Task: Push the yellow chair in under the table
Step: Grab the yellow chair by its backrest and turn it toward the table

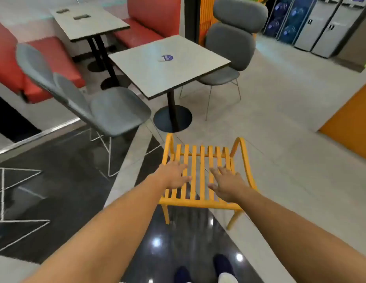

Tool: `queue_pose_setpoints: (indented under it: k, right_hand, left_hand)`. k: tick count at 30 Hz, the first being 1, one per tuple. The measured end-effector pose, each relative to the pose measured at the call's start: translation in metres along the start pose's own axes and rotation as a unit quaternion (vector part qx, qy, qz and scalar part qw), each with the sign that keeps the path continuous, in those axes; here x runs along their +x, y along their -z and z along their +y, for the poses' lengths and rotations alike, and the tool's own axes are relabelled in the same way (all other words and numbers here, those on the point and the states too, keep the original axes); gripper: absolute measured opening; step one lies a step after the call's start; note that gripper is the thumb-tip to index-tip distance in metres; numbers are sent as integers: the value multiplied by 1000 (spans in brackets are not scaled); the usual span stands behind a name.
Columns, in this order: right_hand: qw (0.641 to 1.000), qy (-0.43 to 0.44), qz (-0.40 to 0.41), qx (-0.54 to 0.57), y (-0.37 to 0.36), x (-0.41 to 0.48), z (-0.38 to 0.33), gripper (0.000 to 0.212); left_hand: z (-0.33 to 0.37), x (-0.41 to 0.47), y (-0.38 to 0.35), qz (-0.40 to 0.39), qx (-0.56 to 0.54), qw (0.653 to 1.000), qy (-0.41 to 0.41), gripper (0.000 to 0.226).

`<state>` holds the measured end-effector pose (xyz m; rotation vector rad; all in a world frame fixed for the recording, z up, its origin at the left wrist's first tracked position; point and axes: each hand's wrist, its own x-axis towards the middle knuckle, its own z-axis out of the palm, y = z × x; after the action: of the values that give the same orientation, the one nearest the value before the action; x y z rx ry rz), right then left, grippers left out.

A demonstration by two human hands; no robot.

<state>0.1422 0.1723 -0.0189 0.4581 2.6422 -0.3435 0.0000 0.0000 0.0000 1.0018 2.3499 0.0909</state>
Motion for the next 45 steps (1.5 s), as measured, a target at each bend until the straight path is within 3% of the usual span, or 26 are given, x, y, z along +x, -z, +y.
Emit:
queue_pose_setpoints:
  k: [3, 5, 8, 14, 18, 23, 39, 45]
  right_hand:
    - [997, -35, -63, -8, -54, -24, 16, 70]
    - [998, -47, -39, -25, -93, -40, 26, 69]
    - [997, -61, 33, -33, -122, -51, 27, 68]
    - [989, -107, 96, -39, -146, -40, 42, 59]
    - [986, -107, 119, -52, -151, -21, 50, 43]
    - [981, -67, 175, -51, -161, -11, 66, 37]
    - [970, -67, 221, -77, -83, 135, 136, 48]
    - [967, -26, 242, -71, -51, 195, 174, 55]
  left_hand:
    - [-5, -1, -50, -77, 28, 997, -14, 71]
    - [-14, -6, -87, -99, 32, 994, -12, 69]
    - [-23, -17, -130, -5, 53, 998, -27, 64]
    - [-44, -16, -167, 175, 63, 982, -39, 49]
    - [-47, -6, -168, 207, 113, 972, -22, 37]
    - [-48, 2, -171, 204, 142, 969, -7, 43]
    - [-31, 142, -98, 226, 154, 960, 57, 48]
    - [-24, 195, -67, 223, 140, 963, 64, 50]
